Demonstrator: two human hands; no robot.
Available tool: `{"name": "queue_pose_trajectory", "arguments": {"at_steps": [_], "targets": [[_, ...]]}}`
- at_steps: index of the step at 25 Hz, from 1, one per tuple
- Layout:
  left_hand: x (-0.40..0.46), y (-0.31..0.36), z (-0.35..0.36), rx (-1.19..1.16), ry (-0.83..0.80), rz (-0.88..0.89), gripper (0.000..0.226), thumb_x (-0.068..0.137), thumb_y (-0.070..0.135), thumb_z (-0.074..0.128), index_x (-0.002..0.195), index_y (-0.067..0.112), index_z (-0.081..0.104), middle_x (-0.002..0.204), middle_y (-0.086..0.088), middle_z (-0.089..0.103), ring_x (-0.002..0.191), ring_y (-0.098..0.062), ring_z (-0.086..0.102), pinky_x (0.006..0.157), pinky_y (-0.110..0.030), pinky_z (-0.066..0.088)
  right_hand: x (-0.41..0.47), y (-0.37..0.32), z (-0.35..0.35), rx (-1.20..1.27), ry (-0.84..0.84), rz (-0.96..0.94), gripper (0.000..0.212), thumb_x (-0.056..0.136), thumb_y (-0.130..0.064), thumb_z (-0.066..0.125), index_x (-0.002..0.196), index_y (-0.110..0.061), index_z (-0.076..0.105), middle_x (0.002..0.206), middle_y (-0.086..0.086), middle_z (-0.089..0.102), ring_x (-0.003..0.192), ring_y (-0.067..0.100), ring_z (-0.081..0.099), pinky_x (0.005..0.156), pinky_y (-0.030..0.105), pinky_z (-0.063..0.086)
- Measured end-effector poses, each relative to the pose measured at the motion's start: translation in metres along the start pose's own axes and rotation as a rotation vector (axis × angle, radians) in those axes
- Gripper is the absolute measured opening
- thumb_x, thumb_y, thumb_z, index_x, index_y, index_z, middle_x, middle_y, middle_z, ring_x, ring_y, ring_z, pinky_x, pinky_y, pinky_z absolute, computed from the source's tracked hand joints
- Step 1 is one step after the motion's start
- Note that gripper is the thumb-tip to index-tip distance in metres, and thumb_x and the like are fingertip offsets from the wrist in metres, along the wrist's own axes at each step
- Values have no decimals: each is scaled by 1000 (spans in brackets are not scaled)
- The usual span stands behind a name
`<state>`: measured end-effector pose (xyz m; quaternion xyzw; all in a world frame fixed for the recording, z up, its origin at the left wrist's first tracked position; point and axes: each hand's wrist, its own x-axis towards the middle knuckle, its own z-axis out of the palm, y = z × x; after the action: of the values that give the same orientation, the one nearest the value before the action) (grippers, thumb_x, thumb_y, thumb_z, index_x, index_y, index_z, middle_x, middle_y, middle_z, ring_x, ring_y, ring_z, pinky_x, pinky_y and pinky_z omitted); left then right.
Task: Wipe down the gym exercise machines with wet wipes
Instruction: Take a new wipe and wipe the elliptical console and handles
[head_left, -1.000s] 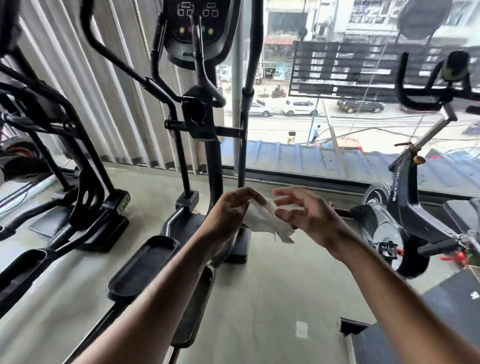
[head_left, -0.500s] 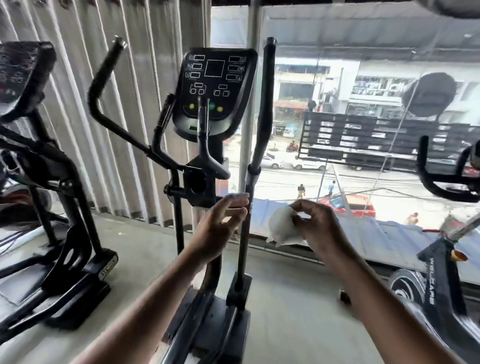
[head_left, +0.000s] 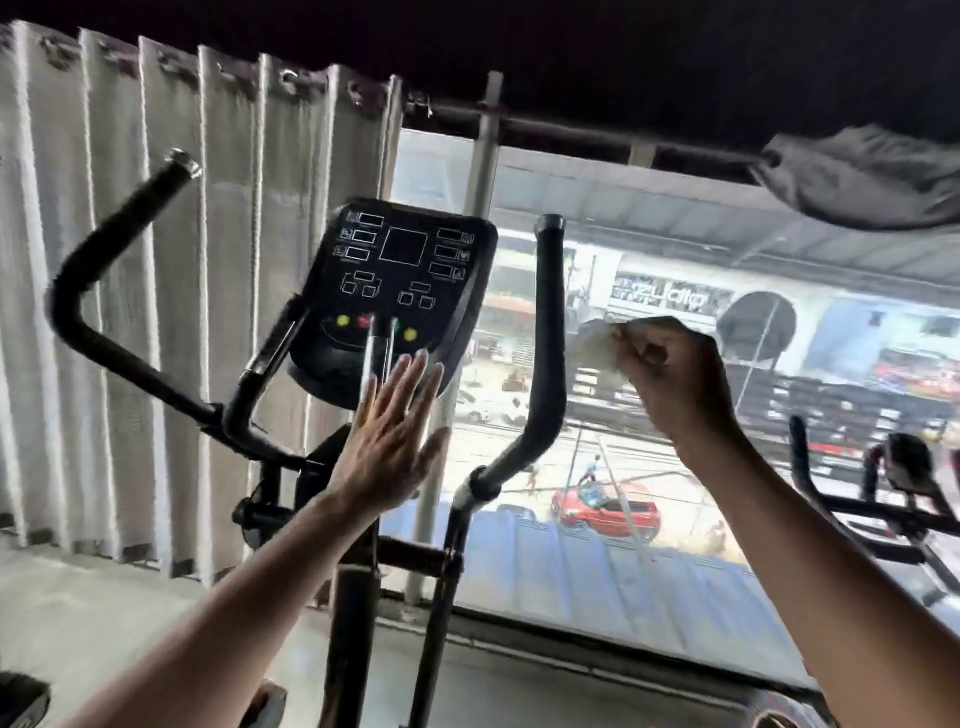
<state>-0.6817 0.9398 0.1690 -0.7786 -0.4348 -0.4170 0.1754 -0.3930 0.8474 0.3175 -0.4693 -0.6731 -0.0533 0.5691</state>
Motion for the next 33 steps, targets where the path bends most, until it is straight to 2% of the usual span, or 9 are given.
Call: {"name": "queue_pose_trajectory", "arguments": {"at_steps": [4, 8, 11, 12, 15, 17, 25, 29, 33], "targets": [[47, -61, 45, -6, 23, -35, 75, 107, 52, 29, 166, 10, 11, 174, -13, 2, 161, -24, -2, 130, -40, -2, 72, 1, 34, -365, 108, -281, 16, 89, -14, 67, 101, -9, 77, 97, 7, 70, 82, 10, 57, 75, 20, 40], [65, -83, 77, 76, 78, -87, 76, 100, 34, 41, 162, -2, 18, 172, -21, 10, 161, -33, 7, 131, -45, 7, 130, 7, 51, -444, 112, -358, 19, 88, 1, 65, 101, -9, 74, 102, 7, 63, 90, 6, 55, 82, 21, 46], [66, -80, 78, 108, 117, -104, 75, 97, 26, 39, 161, -6, 18, 170, -27, 9, 160, -36, 5, 129, -50, 15, 161, 10, 65, -483, 37, -467, 17, 90, 6, 60, 99, -3, 70, 108, 12, 56, 90, 3, 53, 81, 8, 45], [67, -77, 76, 118, 105, -114, 75, 96, 26, 40, 160, -7, 19, 170, -27, 8, 160, -36, 4, 129, -50, 16, 168, 11, 69, -505, -5, -494, 16, 90, 6, 58, 98, -2, 68, 108, 13, 55, 89, 6, 54, 79, 7, 43], [66, -85, 71, 133, 58, -110, 80, 96, 29, 48, 162, -4, 17, 172, -23, 3, 161, -32, 2, 130, -45, 13, 178, 17, 81, -619, -124, -516, 19, 88, 4, 57, 98, -6, 69, 105, 11, 59, 91, 28, 63, 77, 35, 54], [75, -91, 63, 117, 29, -132, 88, 95, 28, 60, 164, 0, 12, 174, -16, -2, 161, -27, -2, 131, -42, 12, 186, 22, 79, -688, -141, -510, 22, 88, 1, 58, 101, -9, 72, 104, 11, 62, 94, 36, 62, 77, 43, 55], [81, -99, 68, 101, 56, -137, 89, 94, 18, 63, 164, 1, 10, 174, -12, -11, 161, -27, -9, 128, -51, 20, 211, 15, 81, -706, -264, -454, 28, 92, 1, 55, 107, -11, 75, 101, 8, 54, 88, 31, 62, 79, 39, 53], [80, -98, 67, 80, 57, -130, 89, 95, 18, 62, 164, 1, 10, 174, -13, -8, 161, -28, -7, 128, -51, 22, 210, 5, 80, -757, -365, -440, 30, 100, -7, 54, 116, -19, 76, 102, 5, 49, 90, 22, 55, 78, 29, 38], [79, -102, 69, 67, 61, -115, 89, 94, 16, 61, 164, 2, 8, 174, -13, -8, 161, -27, -7, 129, -51, 20, 210, -9, 88, -941, -445, -523, 24, 98, 1, 50, 96, -12, 70, 100, 4, 52, 82, 23, 57, 65, 30, 39]]}}
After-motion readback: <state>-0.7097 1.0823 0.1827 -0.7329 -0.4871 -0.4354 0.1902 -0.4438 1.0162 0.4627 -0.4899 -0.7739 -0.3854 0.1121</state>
